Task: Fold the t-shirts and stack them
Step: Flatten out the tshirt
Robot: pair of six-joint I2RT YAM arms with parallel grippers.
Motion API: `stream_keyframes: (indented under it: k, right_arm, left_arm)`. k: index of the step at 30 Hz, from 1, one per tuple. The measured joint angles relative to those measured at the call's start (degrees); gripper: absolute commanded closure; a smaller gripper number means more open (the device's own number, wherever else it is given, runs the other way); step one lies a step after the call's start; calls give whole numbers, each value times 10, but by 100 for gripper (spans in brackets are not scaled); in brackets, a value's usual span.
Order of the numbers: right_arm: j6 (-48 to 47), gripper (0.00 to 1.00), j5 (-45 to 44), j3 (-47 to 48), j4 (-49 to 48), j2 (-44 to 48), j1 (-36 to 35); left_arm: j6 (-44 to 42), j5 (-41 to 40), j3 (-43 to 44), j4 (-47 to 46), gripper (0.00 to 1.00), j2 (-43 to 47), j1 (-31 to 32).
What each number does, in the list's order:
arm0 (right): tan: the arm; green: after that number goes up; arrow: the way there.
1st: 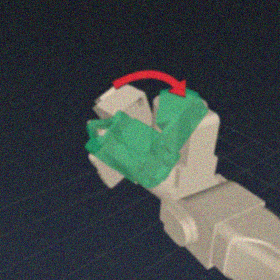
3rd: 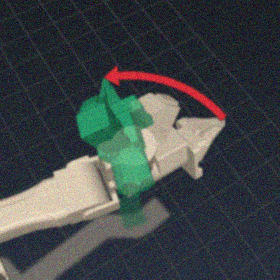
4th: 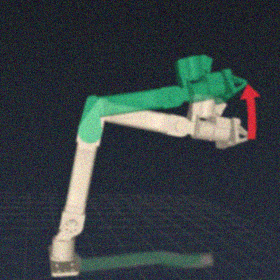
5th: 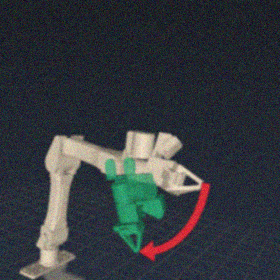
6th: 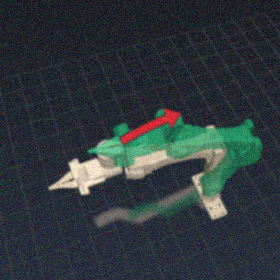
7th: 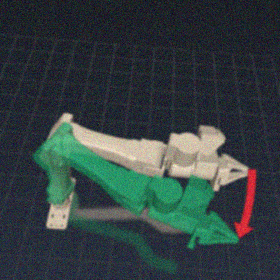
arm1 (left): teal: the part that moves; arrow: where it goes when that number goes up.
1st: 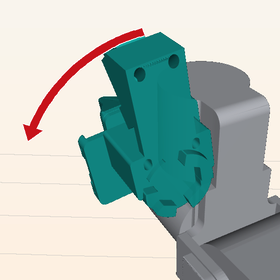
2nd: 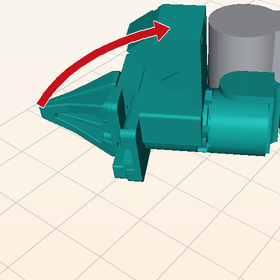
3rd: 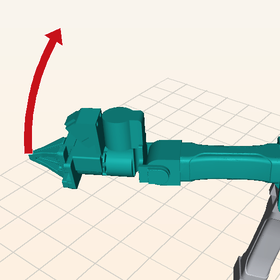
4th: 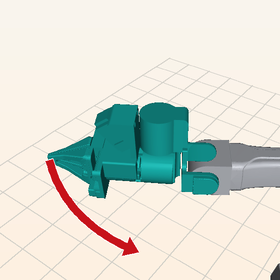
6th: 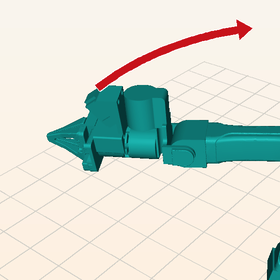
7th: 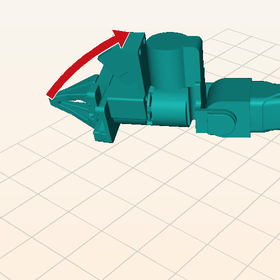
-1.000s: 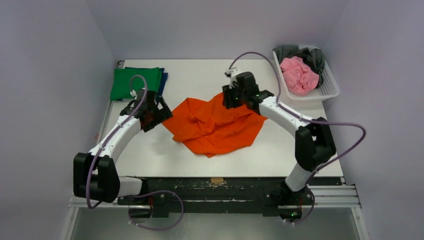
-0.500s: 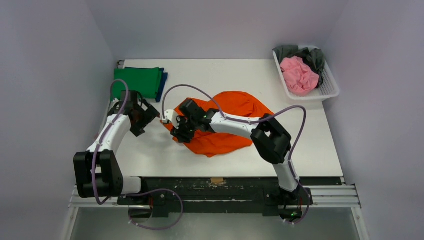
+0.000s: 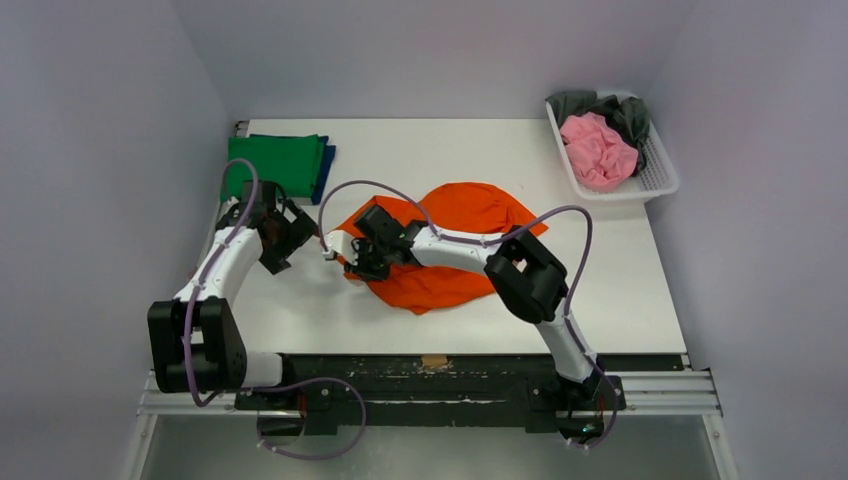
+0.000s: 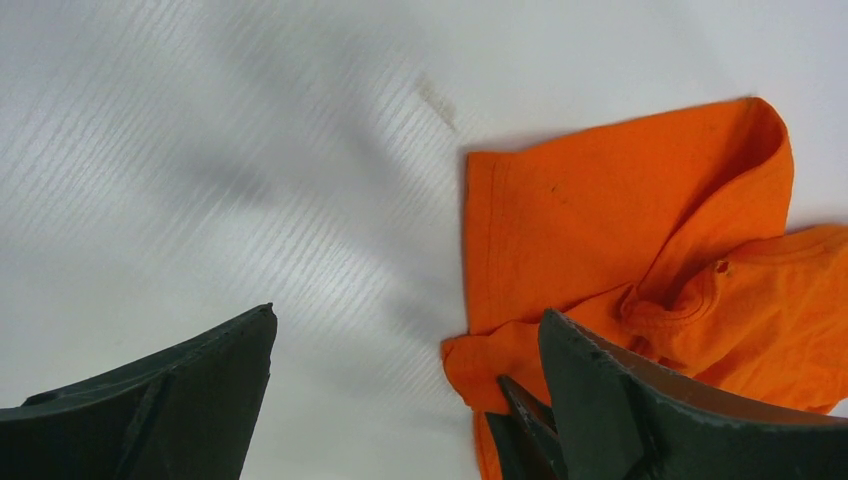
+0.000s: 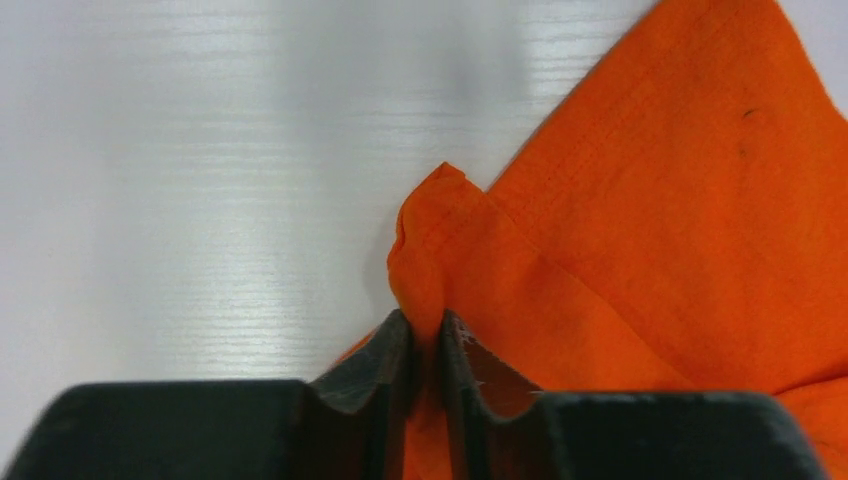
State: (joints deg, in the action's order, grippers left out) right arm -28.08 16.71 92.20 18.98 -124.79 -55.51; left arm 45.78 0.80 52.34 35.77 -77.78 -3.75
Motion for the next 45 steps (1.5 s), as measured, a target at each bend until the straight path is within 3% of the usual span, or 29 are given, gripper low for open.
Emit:
stream_keyframes:
  k: [6, 18, 25, 30, 38, 45]
  right_arm:
    - [16, 96, -2, -13, -38, 10, 0]
    - [110, 100, 6, -147, -186, 156, 12]
    - [257, 100, 3, -283, -292, 283, 143]
    - [325, 100, -58, -327, -318, 360, 243]
    - [374, 100, -172, -362, -289, 431, 304]
    - [379, 100, -220, -362, -257, 452, 354]
  left_arm:
    - [-4, 2, 3, 0, 2, -8, 0]
    - [2, 76, 37, -8, 11, -113, 0]
    - [2, 80, 66, 4, 12, -154, 21]
    - [2, 70, 109, 29, 14, -189, 51]
    - [1, 33, 180, 80, 16, -241, 89]
    - [0, 17, 222, 114, 18, -283, 108]
